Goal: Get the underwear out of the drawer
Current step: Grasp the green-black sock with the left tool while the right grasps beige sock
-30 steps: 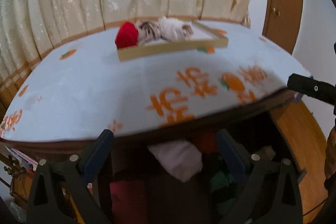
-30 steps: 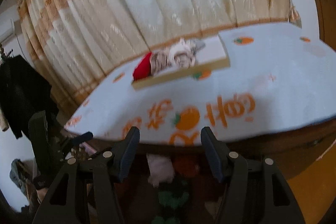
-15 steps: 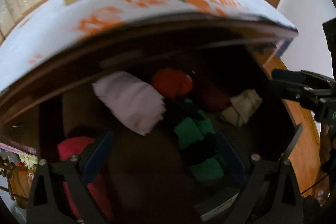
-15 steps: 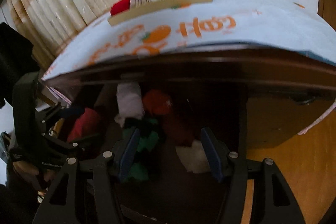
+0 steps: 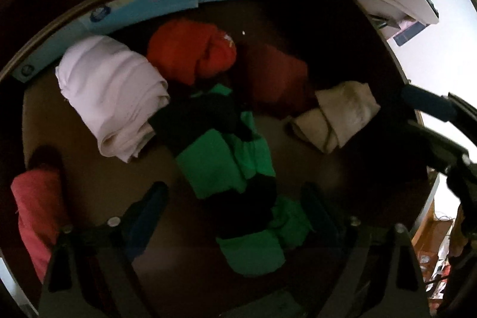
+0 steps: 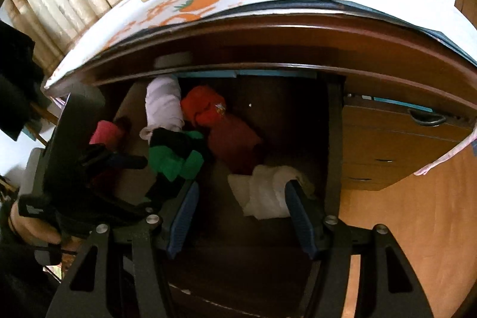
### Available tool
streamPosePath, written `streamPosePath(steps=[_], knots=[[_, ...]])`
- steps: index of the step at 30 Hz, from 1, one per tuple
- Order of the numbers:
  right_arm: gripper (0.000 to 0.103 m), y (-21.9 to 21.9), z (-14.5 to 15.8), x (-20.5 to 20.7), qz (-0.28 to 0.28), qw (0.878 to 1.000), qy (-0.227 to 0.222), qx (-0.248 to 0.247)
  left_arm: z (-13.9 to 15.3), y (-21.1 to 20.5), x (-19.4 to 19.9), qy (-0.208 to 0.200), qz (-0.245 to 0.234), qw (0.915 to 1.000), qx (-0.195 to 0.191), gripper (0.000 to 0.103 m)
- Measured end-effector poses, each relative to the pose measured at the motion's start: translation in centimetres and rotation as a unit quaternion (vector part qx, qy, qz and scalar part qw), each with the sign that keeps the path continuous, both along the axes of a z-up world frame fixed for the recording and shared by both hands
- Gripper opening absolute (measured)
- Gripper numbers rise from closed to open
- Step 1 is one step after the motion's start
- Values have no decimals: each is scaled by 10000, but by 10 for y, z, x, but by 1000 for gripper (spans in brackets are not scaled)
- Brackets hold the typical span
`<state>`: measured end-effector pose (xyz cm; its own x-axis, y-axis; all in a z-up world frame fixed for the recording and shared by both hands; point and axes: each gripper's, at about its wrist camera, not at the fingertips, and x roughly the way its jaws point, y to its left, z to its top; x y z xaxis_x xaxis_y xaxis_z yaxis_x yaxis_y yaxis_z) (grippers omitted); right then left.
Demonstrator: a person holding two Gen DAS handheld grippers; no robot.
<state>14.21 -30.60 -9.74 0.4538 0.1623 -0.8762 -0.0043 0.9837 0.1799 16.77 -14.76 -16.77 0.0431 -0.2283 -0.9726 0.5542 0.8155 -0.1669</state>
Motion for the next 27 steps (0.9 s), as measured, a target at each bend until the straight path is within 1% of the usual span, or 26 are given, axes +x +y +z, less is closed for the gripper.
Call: streamPosePath(steps=[1, 3, 4, 5, 6, 7, 8, 11, 13, 15, 18, 21, 25, 27], knots=[[63, -1, -1, 1, 1, 10000, 26, 3, -3, -2, 1, 71, 19, 9999, 102, 91], [63, -3, -4, 3, 2, 9999, 138, 24, -8, -3, 4, 260, 67, 9995, 186, 91], [63, -4, -5, 5, 2, 9999, 164, 13, -10, -3, 4, 352, 86, 9991, 208, 90], [63, -4, -5, 6, 10, 9998, 183, -17, -12, -4, 5, 417, 95, 9988, 226, 87], [63, -4, -6, 8, 58, 9998, 202, -64, -14, -3, 4, 521, 100, 9984, 193, 80], [63, -3, -6, 9, 106, 9997, 217, -106, -16, -3, 4, 606, 106, 9980, 160, 76], [63, -2, -7, 11, 160, 9995, 229, -156, -19, -2, 4, 716, 132, 9973, 107, 67], [63, -1, -9, 15, 242, 9989, 288, -271, -17, 3, 1, 689, 156, 9975, -48, 51], [63, -2, -11, 17, 291, 9984, 329, -364, -15, 7, -1, 701, 194, 9972, -194, 45], [63, -3, -14, 20, 320, 9979, 382, -412, -11, 14, -1, 682, 220, 9969, -310, 35], [63, -1, -16, 23, 420, 9972, 421, -464, -1, 27, -1, 631, 238, 9961, -573, 31], [63, 4, -20, 28, 568, 9953, 487, -608, 11, 42, -4, 477, 227, 9956, -771, 30], [63, 12, -33, 37, 783, 9904, 730, -877, 26, 61, -7, 331, 115, 9940, -1038, 30], [63, 16, -39, 42, 903, 9878, 796, -989, 30, 70, -8, 224, 51, 9939, -1076, 30]])
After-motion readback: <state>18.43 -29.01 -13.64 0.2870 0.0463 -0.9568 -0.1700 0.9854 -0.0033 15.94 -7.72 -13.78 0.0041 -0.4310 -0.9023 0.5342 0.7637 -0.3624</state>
